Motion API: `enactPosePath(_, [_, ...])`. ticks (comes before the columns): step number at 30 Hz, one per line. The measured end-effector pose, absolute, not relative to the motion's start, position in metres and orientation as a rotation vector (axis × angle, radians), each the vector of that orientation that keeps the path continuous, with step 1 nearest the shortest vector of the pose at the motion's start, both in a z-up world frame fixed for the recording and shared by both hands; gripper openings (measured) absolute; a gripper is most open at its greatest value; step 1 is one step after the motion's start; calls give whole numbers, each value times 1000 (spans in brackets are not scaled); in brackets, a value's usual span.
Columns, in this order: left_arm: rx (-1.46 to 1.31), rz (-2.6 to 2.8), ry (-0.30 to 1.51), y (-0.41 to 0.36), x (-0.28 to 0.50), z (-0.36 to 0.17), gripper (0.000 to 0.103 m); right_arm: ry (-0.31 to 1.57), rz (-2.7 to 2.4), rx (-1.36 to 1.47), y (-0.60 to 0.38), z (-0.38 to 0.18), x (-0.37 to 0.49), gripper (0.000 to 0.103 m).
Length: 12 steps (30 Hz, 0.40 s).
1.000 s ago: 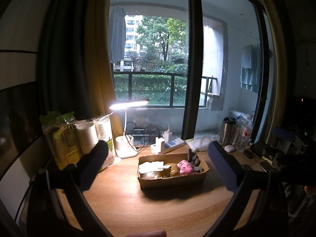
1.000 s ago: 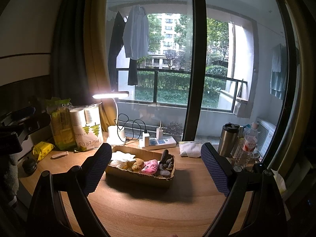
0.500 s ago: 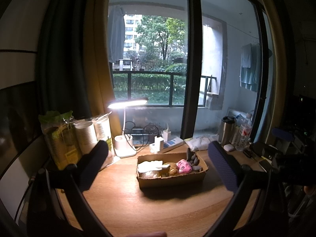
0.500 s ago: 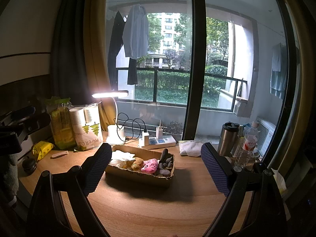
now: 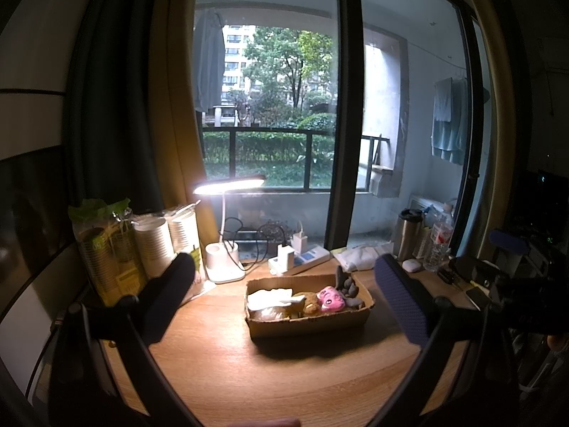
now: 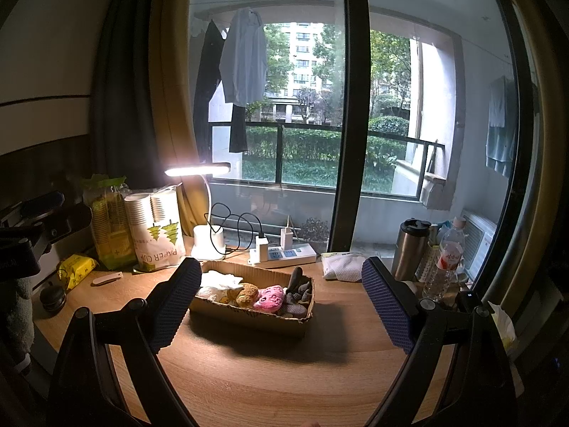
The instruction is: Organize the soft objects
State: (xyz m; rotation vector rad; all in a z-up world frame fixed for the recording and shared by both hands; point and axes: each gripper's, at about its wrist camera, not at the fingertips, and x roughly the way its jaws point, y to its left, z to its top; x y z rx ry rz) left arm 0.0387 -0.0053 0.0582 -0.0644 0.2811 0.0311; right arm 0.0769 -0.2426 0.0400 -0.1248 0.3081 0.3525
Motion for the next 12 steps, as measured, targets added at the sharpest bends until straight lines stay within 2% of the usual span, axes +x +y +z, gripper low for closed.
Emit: enactPosePath(12, [-66, 27, 288, -10, 41, 53, 102, 312, 353, -126, -243, 37, 78, 94])
